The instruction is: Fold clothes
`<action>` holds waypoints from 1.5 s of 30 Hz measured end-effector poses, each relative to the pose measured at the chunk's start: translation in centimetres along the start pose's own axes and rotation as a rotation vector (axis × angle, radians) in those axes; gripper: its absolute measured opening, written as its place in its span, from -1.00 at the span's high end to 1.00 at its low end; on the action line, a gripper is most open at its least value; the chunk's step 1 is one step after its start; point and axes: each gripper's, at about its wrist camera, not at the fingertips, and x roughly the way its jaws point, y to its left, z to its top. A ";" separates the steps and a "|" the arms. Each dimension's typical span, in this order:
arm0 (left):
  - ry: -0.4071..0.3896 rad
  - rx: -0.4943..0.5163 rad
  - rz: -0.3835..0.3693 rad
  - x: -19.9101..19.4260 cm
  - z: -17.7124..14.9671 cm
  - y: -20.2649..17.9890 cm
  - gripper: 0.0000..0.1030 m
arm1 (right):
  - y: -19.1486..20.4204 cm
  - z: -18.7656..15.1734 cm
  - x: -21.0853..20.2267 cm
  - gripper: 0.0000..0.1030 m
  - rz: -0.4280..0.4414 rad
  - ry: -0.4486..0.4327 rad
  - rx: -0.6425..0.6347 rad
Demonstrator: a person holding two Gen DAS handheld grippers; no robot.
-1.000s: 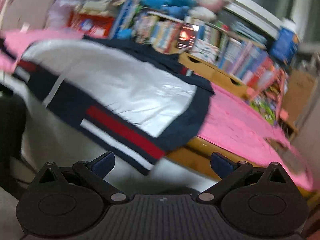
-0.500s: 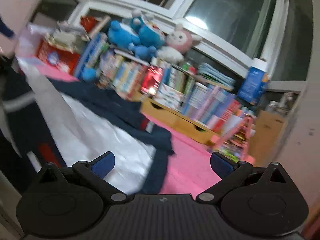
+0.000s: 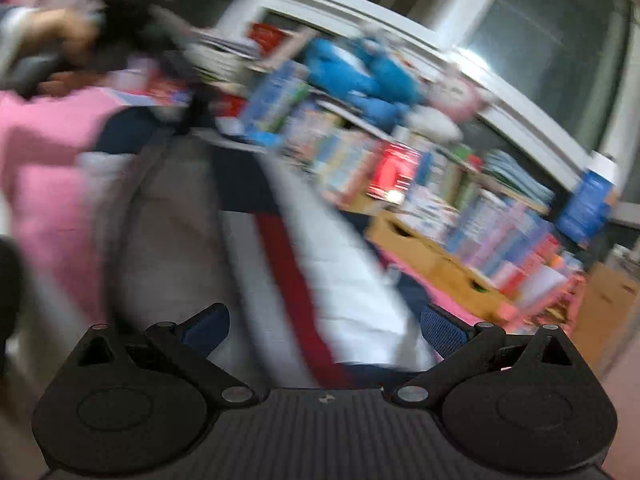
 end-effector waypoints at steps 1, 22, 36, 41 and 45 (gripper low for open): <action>0.015 -0.005 0.000 0.6 0.1 0.2 -1.00 | -0.9 0.4 0.9 -1.00 -0.020 0.003 0.016; -0.099 0.142 -0.416 -10.5 -3.7 -0.1 -1.00 | -10.0 1.7 25.6 -1.00 0.147 0.390 0.401; 0.079 -0.084 0.019 0.0 -4.1 1.7 -1.00 | -16.3 -0.1 12.9 -0.88 0.381 0.168 0.519; 0.137 -0.167 0.088 2.2 -3.8 4.2 -1.00 | -12.7 -0.7 10.9 -0.55 0.411 0.189 0.282; 0.015 -0.085 -0.089 -1.9 -4.1 3.4 -1.00 | -10.4 -0.7 9.5 -0.56 0.484 0.166 0.183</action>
